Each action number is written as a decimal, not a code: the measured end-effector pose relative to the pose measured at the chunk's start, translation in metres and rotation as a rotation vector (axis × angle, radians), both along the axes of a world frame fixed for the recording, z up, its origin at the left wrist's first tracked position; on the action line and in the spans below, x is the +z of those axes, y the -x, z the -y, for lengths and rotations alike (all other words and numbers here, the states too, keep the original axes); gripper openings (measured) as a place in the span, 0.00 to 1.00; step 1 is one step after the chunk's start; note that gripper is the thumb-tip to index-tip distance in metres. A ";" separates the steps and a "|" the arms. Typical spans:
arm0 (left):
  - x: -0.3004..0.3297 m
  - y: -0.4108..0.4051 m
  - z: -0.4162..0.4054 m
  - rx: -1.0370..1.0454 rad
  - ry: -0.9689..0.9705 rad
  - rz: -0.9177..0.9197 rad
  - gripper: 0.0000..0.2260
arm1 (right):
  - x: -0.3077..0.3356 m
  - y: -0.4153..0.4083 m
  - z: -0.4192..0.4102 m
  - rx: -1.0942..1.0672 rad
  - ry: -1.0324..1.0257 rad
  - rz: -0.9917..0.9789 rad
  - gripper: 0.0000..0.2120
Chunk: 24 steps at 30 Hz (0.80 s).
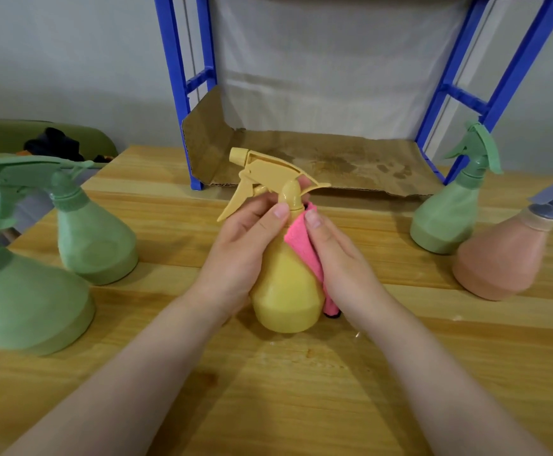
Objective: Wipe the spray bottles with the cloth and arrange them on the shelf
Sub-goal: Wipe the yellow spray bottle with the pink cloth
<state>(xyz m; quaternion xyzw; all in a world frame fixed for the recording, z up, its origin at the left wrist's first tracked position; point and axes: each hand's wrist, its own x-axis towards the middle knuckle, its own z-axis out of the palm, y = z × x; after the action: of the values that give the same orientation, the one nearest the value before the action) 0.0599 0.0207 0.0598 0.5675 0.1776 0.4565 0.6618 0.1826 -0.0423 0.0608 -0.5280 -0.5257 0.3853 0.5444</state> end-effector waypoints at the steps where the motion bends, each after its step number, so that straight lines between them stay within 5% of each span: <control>1: 0.000 0.000 0.000 0.004 0.022 0.003 0.13 | -0.001 0.002 0.000 0.007 0.031 0.000 0.09; 9: 0.003 0.001 0.002 0.116 0.084 0.061 0.09 | -0.012 0.005 -0.003 -0.096 -0.047 0.032 0.18; 17: 0.015 0.014 -0.015 0.350 0.241 0.271 0.11 | -0.010 0.011 -0.001 0.034 0.160 -0.065 0.25; 24: 0.007 0.014 -0.019 0.205 0.127 0.240 0.14 | -0.008 0.012 0.000 0.060 0.192 -0.084 0.18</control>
<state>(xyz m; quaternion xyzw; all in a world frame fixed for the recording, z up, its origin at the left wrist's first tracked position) 0.0455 0.0398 0.0673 0.4450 0.1829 0.5740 0.6626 0.1708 -0.0421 0.0523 -0.5452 -0.4788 0.4720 0.5007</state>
